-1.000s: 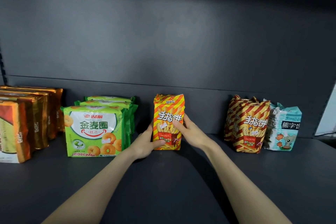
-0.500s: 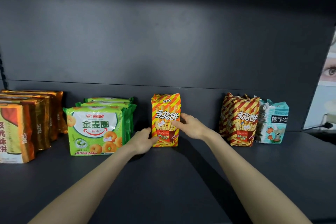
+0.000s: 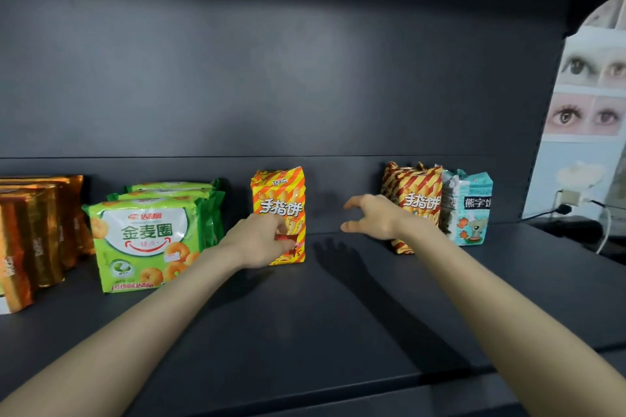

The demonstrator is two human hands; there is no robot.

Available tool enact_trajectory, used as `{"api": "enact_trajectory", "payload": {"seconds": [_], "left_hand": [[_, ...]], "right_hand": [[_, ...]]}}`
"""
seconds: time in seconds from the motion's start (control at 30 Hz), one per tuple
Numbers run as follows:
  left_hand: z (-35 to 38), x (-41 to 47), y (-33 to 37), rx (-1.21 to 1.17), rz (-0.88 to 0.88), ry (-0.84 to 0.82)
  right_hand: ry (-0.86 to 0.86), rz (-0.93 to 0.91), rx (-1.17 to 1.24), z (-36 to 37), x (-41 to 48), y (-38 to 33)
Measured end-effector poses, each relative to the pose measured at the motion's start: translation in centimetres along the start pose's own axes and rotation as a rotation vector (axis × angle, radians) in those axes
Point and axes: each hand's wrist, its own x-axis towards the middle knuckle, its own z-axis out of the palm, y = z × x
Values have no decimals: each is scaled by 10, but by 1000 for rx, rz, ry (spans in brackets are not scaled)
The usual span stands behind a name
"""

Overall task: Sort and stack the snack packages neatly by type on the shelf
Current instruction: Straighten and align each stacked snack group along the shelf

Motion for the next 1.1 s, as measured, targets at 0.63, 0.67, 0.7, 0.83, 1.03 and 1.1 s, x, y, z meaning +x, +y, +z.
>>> {"api": "enact_trajectory", "payload": {"seconds": [0.63,0.67,0.7,0.83,1.03,1.1], "left_hand": [[29,82,144,-115,158,29],[34,86,149,-132,145,18],[38,89,152,-149,131,13],[56,101,163,-264,60,8],[77,114,168,-473,13,-63],[80,121,168,-541,1,-86]], "right_hand": [[201,-32,-107,-108,-24,127],[192,-39,-100,-109,-21,134],[182,-49,-90,-110,-19,141],[144,-105,-46,-108,-7,162],[66,-148,-20,-110,19,180],[39,-162,-21,-110,26,180]]}}
